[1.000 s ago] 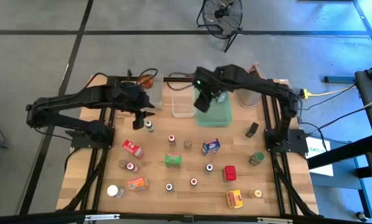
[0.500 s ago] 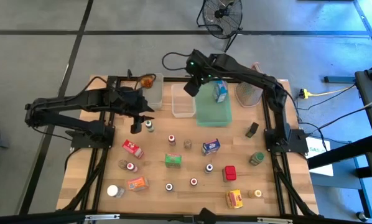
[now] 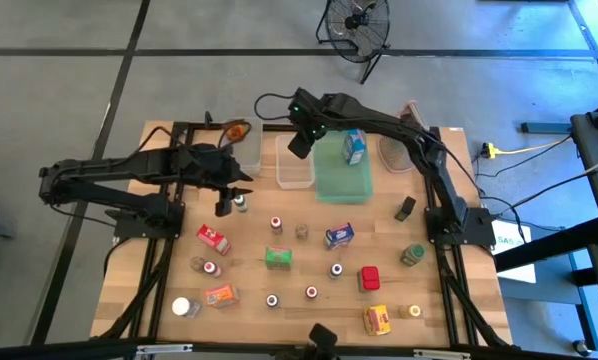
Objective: Pick & Place Kitchen Items
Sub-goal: Put the top yellow food coloring bottle into the transparent bin
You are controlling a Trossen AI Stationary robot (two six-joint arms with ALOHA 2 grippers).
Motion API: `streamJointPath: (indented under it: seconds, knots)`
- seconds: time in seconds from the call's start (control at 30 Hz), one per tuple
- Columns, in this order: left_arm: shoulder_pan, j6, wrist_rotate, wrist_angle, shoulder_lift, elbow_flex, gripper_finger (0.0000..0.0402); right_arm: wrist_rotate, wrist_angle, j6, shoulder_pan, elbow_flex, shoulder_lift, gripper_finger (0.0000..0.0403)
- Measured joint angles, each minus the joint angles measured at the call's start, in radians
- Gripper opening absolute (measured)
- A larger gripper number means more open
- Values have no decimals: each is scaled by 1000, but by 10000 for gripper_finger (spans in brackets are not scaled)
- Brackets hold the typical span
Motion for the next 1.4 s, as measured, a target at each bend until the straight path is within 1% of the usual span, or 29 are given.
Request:
streamJointPath:
  seconds: [0.77,1.4]
  knots:
    - [0,-4,3,-7,-14,0,143,-15,-8,27,-48,-1,42,120]
    - [0,-10,2,-7,-14,0,143,-23,-3,27,-49,-1,64,121]
